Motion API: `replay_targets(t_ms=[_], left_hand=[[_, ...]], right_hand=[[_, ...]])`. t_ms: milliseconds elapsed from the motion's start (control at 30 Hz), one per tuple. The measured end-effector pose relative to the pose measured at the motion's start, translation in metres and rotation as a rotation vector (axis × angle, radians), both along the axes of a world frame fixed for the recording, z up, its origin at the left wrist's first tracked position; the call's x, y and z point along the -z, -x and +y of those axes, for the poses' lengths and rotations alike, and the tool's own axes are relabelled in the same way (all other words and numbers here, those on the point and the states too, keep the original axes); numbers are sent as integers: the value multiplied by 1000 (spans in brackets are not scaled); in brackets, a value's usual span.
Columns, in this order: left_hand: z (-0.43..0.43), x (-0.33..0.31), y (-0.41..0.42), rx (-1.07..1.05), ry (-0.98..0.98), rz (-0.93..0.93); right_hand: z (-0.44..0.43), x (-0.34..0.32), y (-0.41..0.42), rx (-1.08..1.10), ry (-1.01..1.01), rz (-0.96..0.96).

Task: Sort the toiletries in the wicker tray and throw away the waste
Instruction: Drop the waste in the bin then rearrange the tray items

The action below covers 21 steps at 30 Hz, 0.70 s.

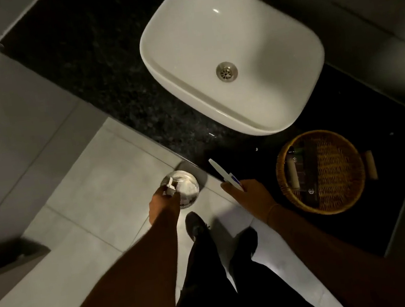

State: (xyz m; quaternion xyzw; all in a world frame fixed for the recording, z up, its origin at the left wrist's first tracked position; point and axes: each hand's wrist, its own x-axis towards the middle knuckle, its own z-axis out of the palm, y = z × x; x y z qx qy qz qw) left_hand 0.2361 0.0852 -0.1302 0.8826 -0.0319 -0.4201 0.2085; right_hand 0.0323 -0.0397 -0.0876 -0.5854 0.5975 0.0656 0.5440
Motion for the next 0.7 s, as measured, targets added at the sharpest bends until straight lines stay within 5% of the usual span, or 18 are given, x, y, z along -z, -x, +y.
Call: replay_targets(t_ms=[233,467,600,700], left_hand=[[-9,-7,-1,-107,48,23],[-60,-87,34,48,427,-541],[-94,-128,79,522,839,-790],[-120,-142,120,1045,853,-730]], right_hand=[[-3,-11,3,10,22,39],[-28,-40,21,49,53,106],[-37,-62,54,-18,112,235],[-44,-78,85,-78,149,218]])
